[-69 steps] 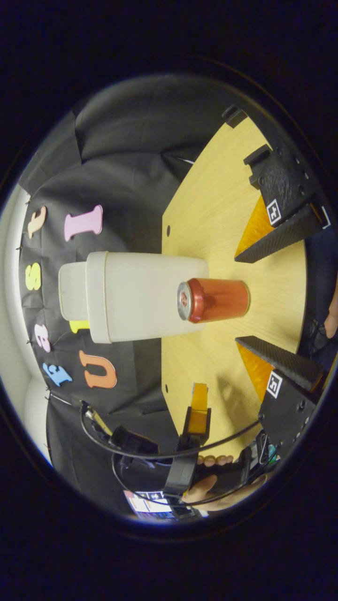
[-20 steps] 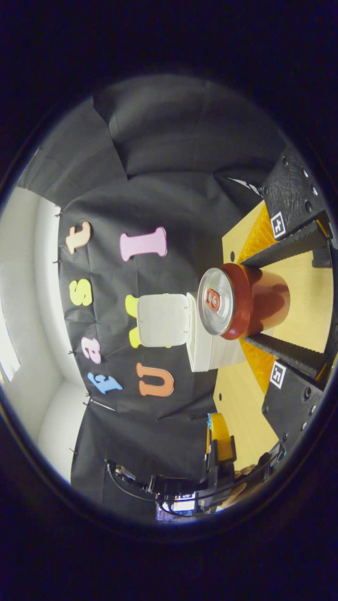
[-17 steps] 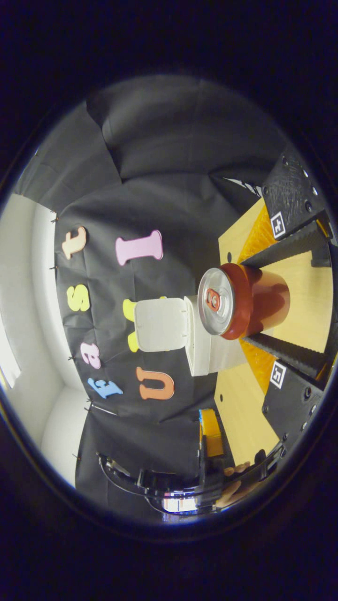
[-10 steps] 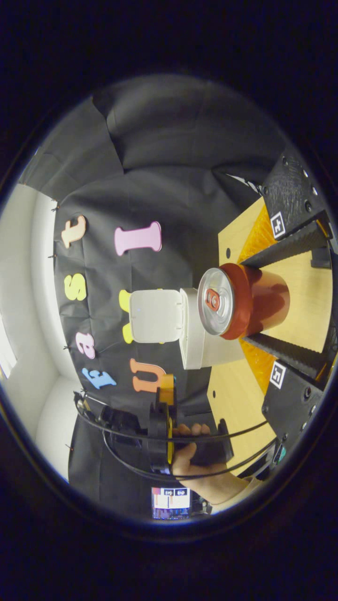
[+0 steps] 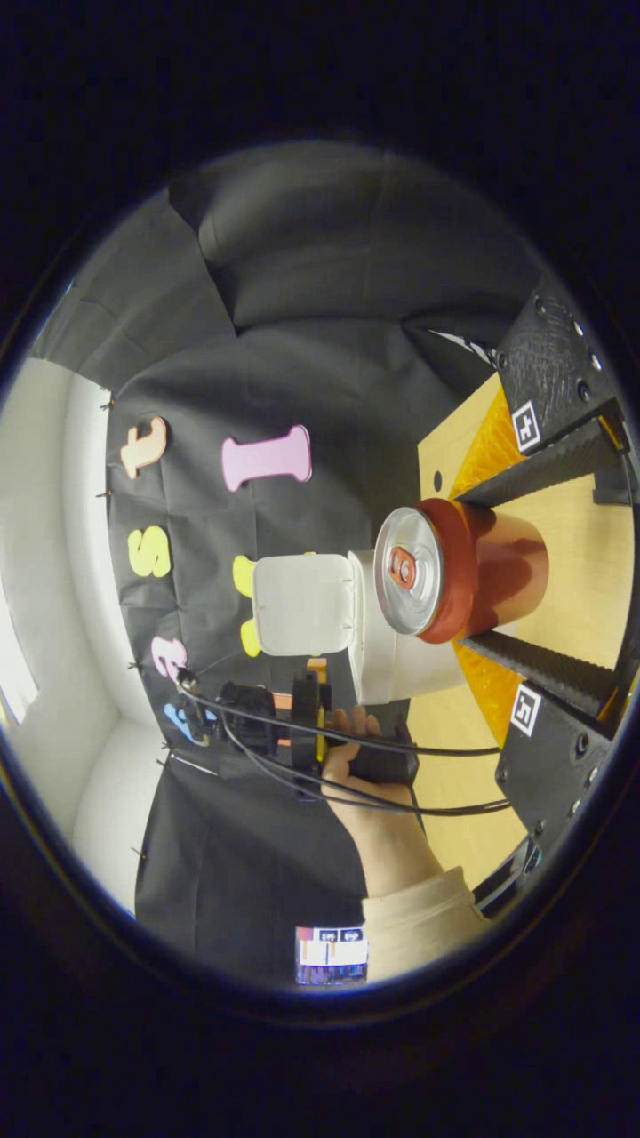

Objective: Press the lid of the desktop garbage bin to open it, pick up the crumpled paper on the desktop and throw it into the bin, then pick up the pop can on the desktop and drop it into the bin, and finally close the garbage bin lid.

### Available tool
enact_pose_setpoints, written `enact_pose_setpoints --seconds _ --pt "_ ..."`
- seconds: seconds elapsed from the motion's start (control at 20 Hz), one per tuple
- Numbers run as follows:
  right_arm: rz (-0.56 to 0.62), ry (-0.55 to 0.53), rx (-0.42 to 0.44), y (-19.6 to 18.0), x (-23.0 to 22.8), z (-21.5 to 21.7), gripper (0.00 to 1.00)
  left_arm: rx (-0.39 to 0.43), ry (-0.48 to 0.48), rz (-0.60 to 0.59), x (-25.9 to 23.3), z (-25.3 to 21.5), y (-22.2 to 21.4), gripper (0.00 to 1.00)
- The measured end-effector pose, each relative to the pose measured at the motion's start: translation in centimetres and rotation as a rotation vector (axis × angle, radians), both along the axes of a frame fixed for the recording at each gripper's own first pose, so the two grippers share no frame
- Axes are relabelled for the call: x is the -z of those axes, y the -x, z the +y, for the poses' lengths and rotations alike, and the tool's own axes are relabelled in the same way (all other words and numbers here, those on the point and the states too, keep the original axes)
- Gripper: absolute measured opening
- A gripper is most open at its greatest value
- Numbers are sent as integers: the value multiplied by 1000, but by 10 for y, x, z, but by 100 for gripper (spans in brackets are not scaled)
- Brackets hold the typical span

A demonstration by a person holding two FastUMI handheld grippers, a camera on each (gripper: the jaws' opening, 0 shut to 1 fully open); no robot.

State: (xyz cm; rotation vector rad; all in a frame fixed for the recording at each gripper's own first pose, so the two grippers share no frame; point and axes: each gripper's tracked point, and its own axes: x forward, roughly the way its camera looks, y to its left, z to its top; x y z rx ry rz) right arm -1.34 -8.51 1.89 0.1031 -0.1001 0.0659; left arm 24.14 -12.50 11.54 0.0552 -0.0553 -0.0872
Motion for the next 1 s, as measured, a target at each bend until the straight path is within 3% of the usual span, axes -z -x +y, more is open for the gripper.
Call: enact_pose_setpoints --seconds 0.1,0.2,0.4,0.45,0.5,0.55,0.65,0.85,0.9,0.95,1.0 --pt "-5 6 21 -3 1 -2 79 22 3 3 0 -6 -2 39" --pt "-2 18 39 -5 4 -3 79 106 40 17 6 -28 3 40" --pt "-17 -9 34 -6 2 2 79 178 -22 36 14 -46 13 40" --pt "-18 -15 32 -7 1 3 79 198 -20 30 13 -51 16 46" --pt "-19 -20 30 -6 2 5 79 206 -20 24 11 -53 18 47" --pt "-17 -23 26 -6 1 6 79 204 -28 22 11 -54 20 41" --pt "-14 -22 27 -7 3 7 79 179 -59 25 11 -49 20 46" --pt "-8 -20 28 -11 5 9 79 141 -55 27 13 -34 21 57" --pt "-3 -19 27 -13 7 11 79 110 -55 21 12 -26 20 72" --pt "1 -18 27 -13 8 11 79 95 -50 23 12 -20 19 75" --pt "4 -17 26 -14 9 12 80 93 -44 31 15 -18 17 89"
